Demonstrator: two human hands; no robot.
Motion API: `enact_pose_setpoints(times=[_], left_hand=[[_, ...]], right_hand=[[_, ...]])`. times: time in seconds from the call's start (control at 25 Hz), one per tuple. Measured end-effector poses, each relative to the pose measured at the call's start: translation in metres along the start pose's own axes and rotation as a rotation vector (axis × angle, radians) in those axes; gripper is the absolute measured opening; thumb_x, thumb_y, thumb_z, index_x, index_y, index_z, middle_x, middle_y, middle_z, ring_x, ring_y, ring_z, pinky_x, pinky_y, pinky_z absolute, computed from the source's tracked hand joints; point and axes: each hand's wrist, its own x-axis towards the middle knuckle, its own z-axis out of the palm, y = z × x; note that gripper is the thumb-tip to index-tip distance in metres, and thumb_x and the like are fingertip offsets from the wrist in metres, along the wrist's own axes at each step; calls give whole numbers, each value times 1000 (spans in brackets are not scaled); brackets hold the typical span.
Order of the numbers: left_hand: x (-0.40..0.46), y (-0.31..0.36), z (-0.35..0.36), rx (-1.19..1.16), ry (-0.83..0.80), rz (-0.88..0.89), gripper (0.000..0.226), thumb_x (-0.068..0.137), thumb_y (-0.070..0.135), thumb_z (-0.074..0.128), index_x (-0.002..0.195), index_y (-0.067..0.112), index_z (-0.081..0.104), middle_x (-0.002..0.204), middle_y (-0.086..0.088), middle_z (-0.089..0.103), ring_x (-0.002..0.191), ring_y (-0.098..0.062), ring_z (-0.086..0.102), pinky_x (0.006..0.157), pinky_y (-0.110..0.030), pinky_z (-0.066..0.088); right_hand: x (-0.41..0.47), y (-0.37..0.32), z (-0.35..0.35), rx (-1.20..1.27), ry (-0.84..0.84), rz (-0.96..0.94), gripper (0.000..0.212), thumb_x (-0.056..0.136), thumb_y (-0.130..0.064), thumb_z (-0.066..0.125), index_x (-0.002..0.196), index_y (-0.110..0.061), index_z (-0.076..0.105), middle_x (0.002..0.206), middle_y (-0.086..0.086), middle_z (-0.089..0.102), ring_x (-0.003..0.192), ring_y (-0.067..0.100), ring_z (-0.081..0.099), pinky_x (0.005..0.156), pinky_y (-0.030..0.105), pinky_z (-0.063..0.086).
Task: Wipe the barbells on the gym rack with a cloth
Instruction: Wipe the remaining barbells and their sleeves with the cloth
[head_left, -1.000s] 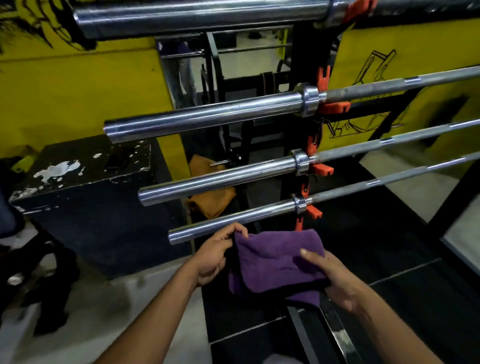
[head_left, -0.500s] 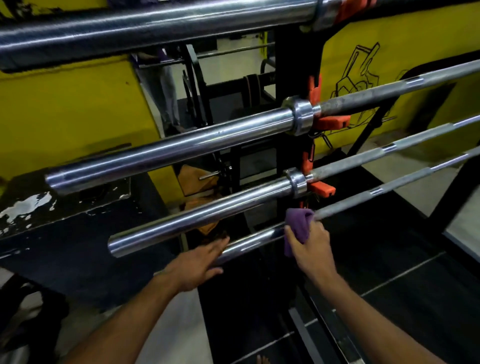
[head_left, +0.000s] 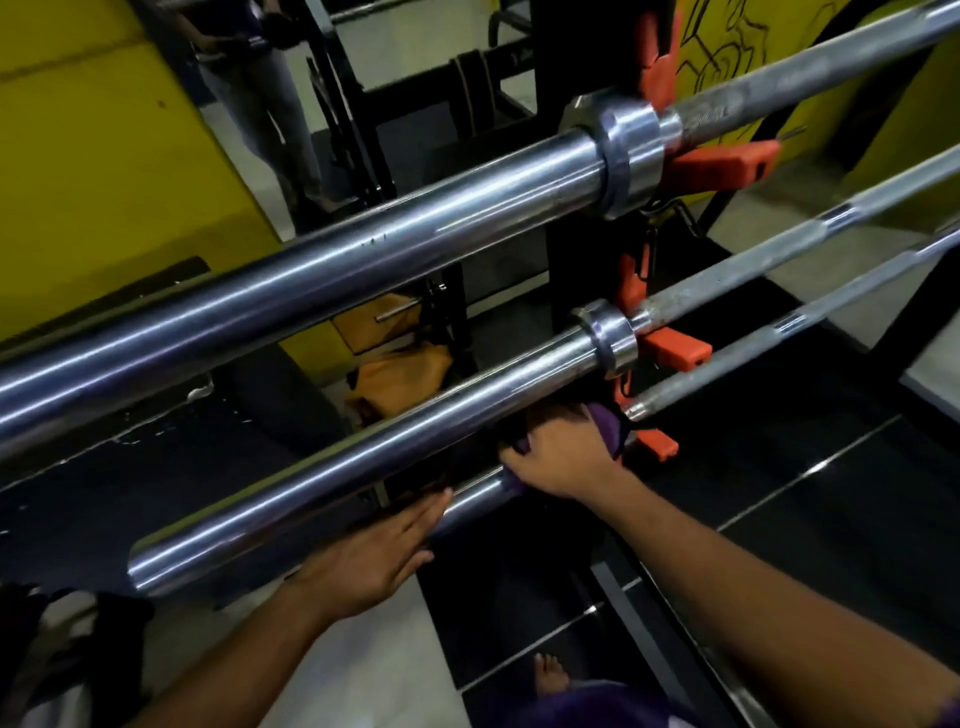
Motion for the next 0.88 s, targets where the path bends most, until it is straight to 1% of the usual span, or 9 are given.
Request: enact_pose_setpoints(times=[0.12,0.16,0.28,0.4,0.52,0.6,0.68,0.72,0.88], left_hand=[[1,-2,1,-54,-1,-3,69,104,48,39,161,31,4,165,15,3,148,5,8,117,-7,3],[2,-3,2,-62,-4,-8,69,104,50,37,160,34,0,165,16,0,148,6,6,117,-8,3],[2,-3,2,-65,-59,-23,71,103,54,32,156,42,-14,164,19,-8,148,7,1,117,-8,1],[3,-2,-1,-68,-69,-30,73,104,51,36,155,45,-17,163,21,-9,148,8,2,117,-7,2],[2,-1,-2,-68,-52,-21,73,104,48,38,156,43,-14,162,23,-9,145,10,1,115,-4,1],[3,-1,-3,-67,-58,-24,73,105,49,39,156,43,-14,162,26,-11,145,12,0,114,-4,1],[3,-2,-3,-74,-82,-24,74,105,49,39,155,44,-15,161,27,-14,146,11,-2,116,-6,2],[3,-3,-3,-78,-88,-23,74,105,50,39,154,45,-17,161,28,-16,147,11,-2,117,-7,2],[2,-3,0,-37,-88,-17,75,104,51,36,154,44,-20,159,30,-22,146,13,-10,119,-11,2]], right_hand=[[-48,33,23,-48,453,-97,39,83,-43,66,103,-10,68,111,10,67,116,32,58,113,61,28],[-53,44,28,-66,505,-98,34,83,-37,69,102,-9,68,114,11,66,120,31,55,115,65,22],[-37,43,24,-9,493,60,29,86,-36,64,101,-10,65,112,8,65,120,27,54,119,59,13],[-35,25,26,52,485,104,40,89,-40,54,115,-11,56,118,10,62,122,28,51,117,53,19],[-57,26,49,352,588,91,48,93,-18,61,135,-2,43,141,19,47,143,31,36,123,53,13],[-73,11,57,664,613,116,46,100,-17,53,140,2,41,145,13,44,148,16,29,125,41,14],[-89,-11,47,1063,609,255,39,102,-21,53,135,-3,41,133,3,48,133,-8,39,113,14,28],[-96,-20,38,1206,604,390,40,101,-21,55,136,-8,39,131,2,50,124,-9,45,104,7,32],[-119,-12,49,1741,657,1019,43,104,-19,49,147,-14,44,129,5,61,108,15,61,91,23,49]])
